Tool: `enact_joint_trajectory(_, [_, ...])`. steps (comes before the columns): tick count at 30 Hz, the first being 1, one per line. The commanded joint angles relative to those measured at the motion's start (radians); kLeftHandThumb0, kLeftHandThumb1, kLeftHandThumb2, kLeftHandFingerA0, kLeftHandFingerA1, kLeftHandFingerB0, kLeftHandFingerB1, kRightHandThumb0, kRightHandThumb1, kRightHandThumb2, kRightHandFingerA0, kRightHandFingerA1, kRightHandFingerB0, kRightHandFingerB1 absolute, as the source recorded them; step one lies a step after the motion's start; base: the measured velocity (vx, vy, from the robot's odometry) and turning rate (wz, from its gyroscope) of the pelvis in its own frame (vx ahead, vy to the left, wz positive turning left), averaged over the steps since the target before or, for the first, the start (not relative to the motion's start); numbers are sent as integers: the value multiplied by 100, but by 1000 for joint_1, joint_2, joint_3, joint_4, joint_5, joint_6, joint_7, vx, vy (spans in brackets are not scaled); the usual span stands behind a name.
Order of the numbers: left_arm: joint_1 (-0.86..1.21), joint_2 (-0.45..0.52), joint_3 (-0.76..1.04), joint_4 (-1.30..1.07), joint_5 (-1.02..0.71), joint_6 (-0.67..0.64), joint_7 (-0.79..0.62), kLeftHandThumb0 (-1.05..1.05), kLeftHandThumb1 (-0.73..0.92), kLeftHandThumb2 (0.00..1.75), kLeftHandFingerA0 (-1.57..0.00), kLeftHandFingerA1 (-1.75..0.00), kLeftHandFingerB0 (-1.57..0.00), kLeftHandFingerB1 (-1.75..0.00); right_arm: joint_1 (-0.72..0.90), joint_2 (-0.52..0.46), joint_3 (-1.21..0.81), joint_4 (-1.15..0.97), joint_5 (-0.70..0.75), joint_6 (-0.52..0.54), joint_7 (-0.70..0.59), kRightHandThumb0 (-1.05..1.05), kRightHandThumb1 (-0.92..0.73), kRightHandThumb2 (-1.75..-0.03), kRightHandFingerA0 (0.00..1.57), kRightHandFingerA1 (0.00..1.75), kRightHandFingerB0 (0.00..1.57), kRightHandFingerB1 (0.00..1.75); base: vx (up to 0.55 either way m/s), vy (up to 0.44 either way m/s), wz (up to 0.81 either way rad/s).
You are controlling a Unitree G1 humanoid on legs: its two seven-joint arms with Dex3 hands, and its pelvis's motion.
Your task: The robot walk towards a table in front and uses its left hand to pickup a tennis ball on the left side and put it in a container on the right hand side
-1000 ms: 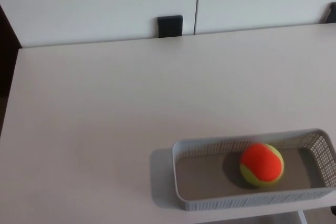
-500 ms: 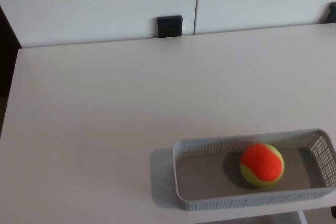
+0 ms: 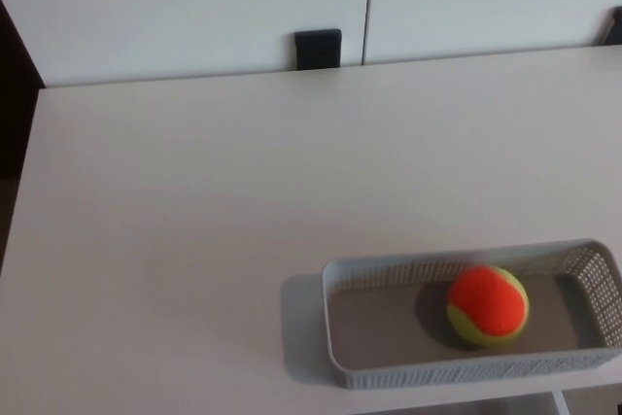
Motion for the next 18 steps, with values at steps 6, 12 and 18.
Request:
enact_joint_trajectory(6, [-208, 23, -224, 43, -27, -45, 13, -59, 74, 62, -4, -33, -5, -31, 52, -37, 5, 60, -25, -49, 1, -43, -54, -70, 31, 46, 13, 38, 0, 0, 0])
enact_joint_trajectory(12, [-188, -86, -232, -90, -76, 25, 136, -34, 61, 110, -1, -51, 0, -49, 67, -39, 20, 53, -41, -58, -6, -44, -54, -70, 31, 46, 13, 37, 0, 0, 0])
enact_joint_trajectory(18, [-152, -116, -358, -52, 65, -82, 388, -59, 77, 63, -18, -37, -16, -32, 67, -33, 10, 35, -14, -57, 14, -43, -54, -69, 32, 47, 12, 37, 0, 0, 0])
